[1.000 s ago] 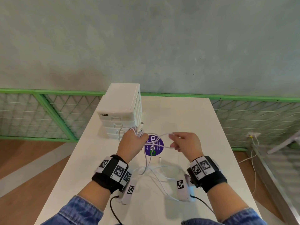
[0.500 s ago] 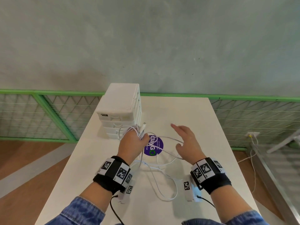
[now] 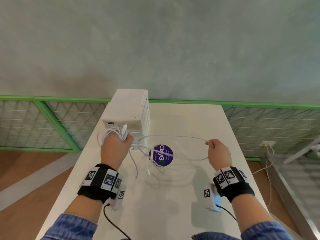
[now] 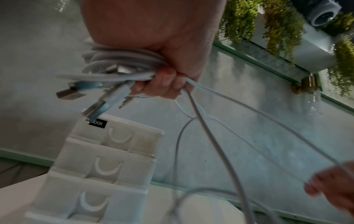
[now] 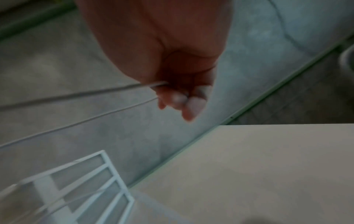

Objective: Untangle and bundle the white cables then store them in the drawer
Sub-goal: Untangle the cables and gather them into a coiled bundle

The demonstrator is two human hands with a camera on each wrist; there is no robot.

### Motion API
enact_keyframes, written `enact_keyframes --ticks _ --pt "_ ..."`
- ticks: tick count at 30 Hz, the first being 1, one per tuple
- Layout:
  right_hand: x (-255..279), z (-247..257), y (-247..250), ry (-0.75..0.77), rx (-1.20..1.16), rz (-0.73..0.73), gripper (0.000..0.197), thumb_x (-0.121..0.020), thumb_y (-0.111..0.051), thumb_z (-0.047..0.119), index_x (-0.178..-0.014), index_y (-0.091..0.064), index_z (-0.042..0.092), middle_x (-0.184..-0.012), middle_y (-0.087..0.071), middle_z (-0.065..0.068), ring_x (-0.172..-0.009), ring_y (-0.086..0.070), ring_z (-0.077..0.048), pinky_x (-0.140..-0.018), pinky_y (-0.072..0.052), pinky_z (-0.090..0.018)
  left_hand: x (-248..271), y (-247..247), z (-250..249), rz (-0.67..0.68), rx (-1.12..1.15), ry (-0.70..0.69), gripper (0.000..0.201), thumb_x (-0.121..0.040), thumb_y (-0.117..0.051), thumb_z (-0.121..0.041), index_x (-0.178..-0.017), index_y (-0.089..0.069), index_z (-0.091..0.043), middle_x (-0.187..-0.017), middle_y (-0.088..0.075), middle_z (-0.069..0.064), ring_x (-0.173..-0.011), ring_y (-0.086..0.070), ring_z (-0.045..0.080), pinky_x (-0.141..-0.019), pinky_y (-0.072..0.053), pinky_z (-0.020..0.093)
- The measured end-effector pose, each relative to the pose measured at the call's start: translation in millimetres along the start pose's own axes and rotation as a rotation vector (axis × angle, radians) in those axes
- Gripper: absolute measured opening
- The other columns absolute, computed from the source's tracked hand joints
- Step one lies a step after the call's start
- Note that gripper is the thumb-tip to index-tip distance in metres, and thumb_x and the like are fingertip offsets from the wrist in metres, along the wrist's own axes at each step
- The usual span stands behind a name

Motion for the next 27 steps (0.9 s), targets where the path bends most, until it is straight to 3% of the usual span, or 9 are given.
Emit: enact_keyframes --ticks 2,4,8,12,14,16,18,23,27 --pt "-2 -23 -11 -0.142 0.111 0.135 0.026 -0.097 -0.037 0.014 -0.11 -0.059 0.008 -0.11 -0.064 -0.017 -0.094 -0.06 -0.032 -0.081 -0.046 -0.035 2 2 -3 -0.005 0.008 0.002 0.04 -0.083 -0.058 -0.018 -0.052 -0.034 -0.013 -0.05 -0.036 0.003 -0.049 -0.039 0.023 -0.044 -0.024 0.027" --pt "4 -26 -24 -0.112 0.246 0.25 0.036 -0.092 -0.04 0.005 -0.125 -0.053 0.008 -0.128 -0.05 -0.017 -0.112 -0.054 -0.033 -0.095 -0.044 -0.038 8 -2 -13 0.037 0.006 -0.029 0.039 -0.085 -0.058 -0.019 -0.054 -0.036 -0.015 -0.052 -0.037 0.001 -0.048 -0.039 0.019 -0.045 -0.025 0.026" --pt "17 25 -21 0.35 0.062 0.13 0.059 -0.082 -0.047 -0.004 -0.14 -0.038 0.007 -0.148 -0.03 -0.012 -0.137 -0.029 -0.026 -0.112 -0.025 -0.03 23 -20 -33 0.149 -0.049 -0.161 0.034 -0.088 -0.058 -0.022 -0.059 -0.041 -0.019 -0.06 -0.042 -0.004 -0.054 -0.044 0.014 -0.048 -0.027 0.02" --pt "38 77 -37 0.705 0.042 0.232 0.053 -0.091 -0.05 0.021 -0.142 -0.036 0.015 -0.15 -0.033 -0.004 -0.14 -0.026 -0.018 -0.115 -0.019 -0.029 34 -40 -46 0.232 -0.072 -0.296 0.019 -0.087 -0.057 -0.026 -0.077 -0.062 -0.01 -0.072 -0.059 0.0 -0.068 -0.056 0.018 -0.06 -0.042 0.027" --pt "46 82 -53 0.778 0.118 0.291 0.044 -0.091 -0.05 0.025 -0.133 -0.05 0.012 -0.133 -0.055 -0.01 -0.131 -0.041 -0.027 -0.112 -0.029 -0.039 40 -44 -50 0.245 -0.092 -0.343 0.028 -0.087 -0.055 -0.032 -0.074 -0.063 -0.009 -0.069 -0.062 0.005 -0.065 -0.059 0.021 -0.061 -0.048 0.033" --pt "47 80 -57 0.804 0.109 0.24 0.029 -0.087 -0.053 0.022 -0.109 -0.068 0.012 -0.09 -0.069 -0.011 -0.096 -0.058 -0.033 -0.089 -0.048 -0.045 41 -44 -50 0.236 -0.142 -0.37 0.038 -0.085 -0.05 -0.039 -0.069 -0.06 -0.007 -0.063 -0.06 0.007 -0.061 -0.057 0.023 -0.058 -0.047 0.035" --pt "40 74 -50 0.735 0.087 0.167 0.018 -0.087 -0.058 0.02 -0.094 -0.073 0.013 -0.074 -0.067 -0.009 -0.079 -0.056 -0.03 -0.074 -0.048 -0.039 38 -38 -44 0.21 -0.16 -0.353 0.036 -0.087 -0.053 -0.036 -0.066 -0.056 -0.008 -0.06 -0.056 0.004 -0.059 -0.053 0.02 -0.053 -0.04 0.03" --pt "9 21 -10 0.275 0.024 -0.083 0.019 -0.093 -0.053 0.015 -0.096 -0.07 0.009 -0.097 -0.069 -0.01 -0.091 -0.06 -0.029 -0.07 -0.036 -0.026 18 -8 -4 0.069 -0.117 -0.121 0.035 -0.089 -0.056 -0.022 -0.056 -0.046 -0.015 -0.052 -0.043 -0.002 -0.048 -0.045 0.017 -0.045 -0.027 0.023" --pt "-2 -32 -7 -0.071 0.129 0.024 0.024 -0.095 -0.044 0.017 -0.103 -0.067 0.015 -0.107 -0.068 -0.008 -0.094 -0.06 -0.028 -0.072 -0.041 -0.03 11 6 11 -0.012 -0.059 -0.012 0.044 -0.087 -0.059 -0.017 -0.051 -0.033 -0.02 -0.05 -0.036 -0.001 -0.047 -0.038 0.015 -0.044 -0.022 0.024"
Point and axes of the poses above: each hand's wrist, its own x-axis away from the middle knuckle, its own y-axis out of the back of the hand, z = x × y, the point moved 4 cm from there along -x, towards the middle knuckle
